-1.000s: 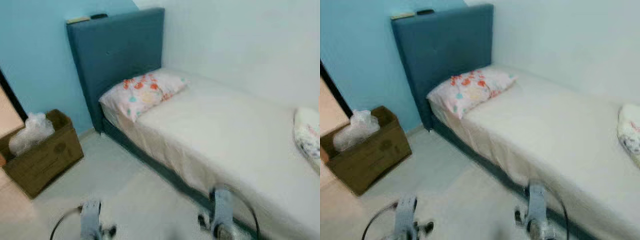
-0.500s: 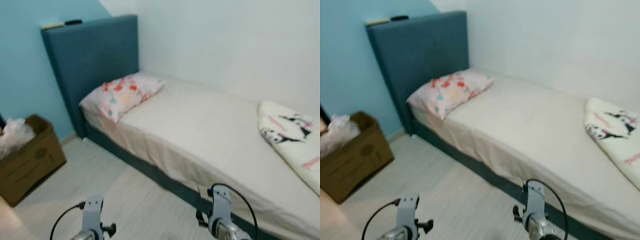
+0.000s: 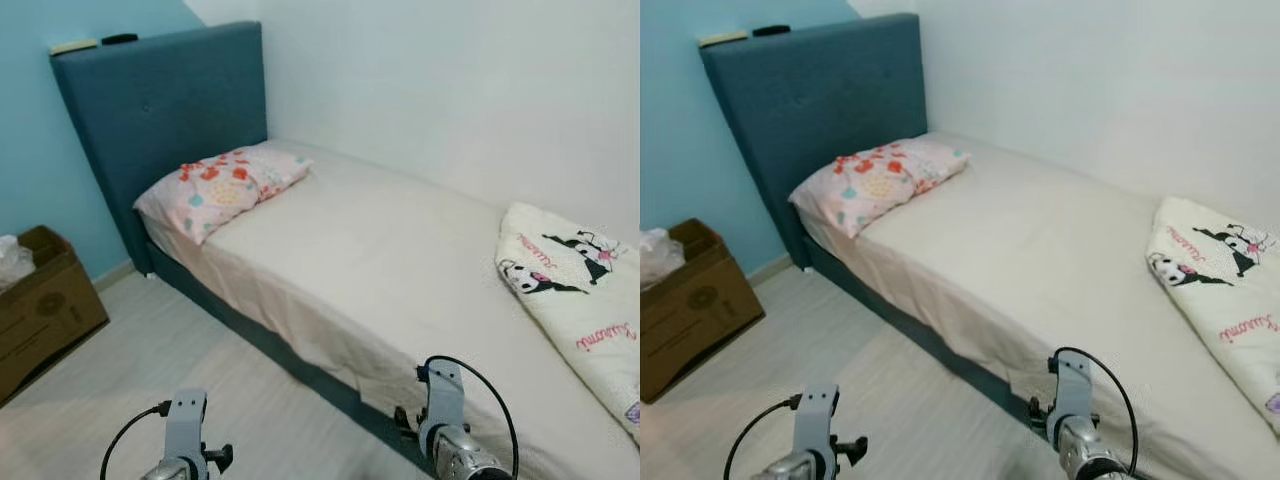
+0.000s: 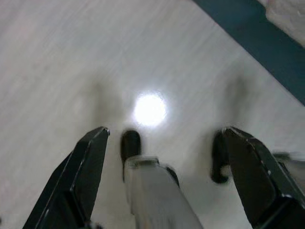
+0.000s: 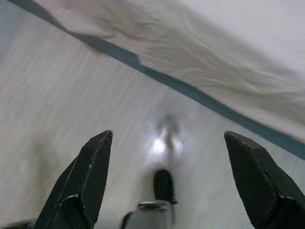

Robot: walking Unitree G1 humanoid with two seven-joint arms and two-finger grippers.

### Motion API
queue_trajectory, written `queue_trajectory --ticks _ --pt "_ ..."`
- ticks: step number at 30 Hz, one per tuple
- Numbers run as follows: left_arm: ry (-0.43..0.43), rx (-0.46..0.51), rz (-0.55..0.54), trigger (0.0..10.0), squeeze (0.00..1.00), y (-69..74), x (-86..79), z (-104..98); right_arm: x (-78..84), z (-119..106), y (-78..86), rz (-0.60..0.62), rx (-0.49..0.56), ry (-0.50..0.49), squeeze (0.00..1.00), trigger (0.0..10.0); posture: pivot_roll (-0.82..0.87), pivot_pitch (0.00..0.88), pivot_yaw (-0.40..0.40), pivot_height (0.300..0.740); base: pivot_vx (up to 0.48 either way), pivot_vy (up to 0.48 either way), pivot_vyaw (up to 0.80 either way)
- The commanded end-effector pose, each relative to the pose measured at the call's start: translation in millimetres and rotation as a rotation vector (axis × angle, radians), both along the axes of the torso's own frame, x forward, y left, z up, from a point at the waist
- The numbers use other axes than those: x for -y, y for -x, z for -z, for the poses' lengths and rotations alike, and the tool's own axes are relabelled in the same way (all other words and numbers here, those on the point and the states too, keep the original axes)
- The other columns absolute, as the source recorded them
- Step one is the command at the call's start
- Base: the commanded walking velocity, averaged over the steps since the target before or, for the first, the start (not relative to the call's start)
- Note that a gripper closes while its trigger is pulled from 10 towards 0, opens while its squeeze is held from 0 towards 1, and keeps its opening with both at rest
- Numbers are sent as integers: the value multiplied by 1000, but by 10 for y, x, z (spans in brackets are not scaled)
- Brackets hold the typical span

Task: Clean up the room

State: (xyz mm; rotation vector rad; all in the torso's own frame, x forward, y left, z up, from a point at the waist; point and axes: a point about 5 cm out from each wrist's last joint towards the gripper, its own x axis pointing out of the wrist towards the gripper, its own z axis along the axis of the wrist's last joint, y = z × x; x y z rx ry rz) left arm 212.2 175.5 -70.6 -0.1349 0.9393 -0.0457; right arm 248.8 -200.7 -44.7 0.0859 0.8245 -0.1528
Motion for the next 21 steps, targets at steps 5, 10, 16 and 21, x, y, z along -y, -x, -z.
queue_trajectory --ticks 5,10,16,21 --pt "-4 -8 8 10000 0 12 -15 6 -16 4 2 -3 -1 1 0 10000 16 0 -20 728 0 -480 0" --pt "-4 -17 11 10000 0 44 -16 23 2 -3 -3 5 6 0 0 10000 5 0 -10 728 0 -480 0" --pt "-7 -42 24 10000 0 127 8 71 99 -10 15 37 12 8 0 10000 -7 0 -3 728 0 -480 0" --pt "-1 -37 23 10000 0 109 15 62 124 -5 30 57 12 2 0 10000 -11 0 -15 728 0 -480 0"
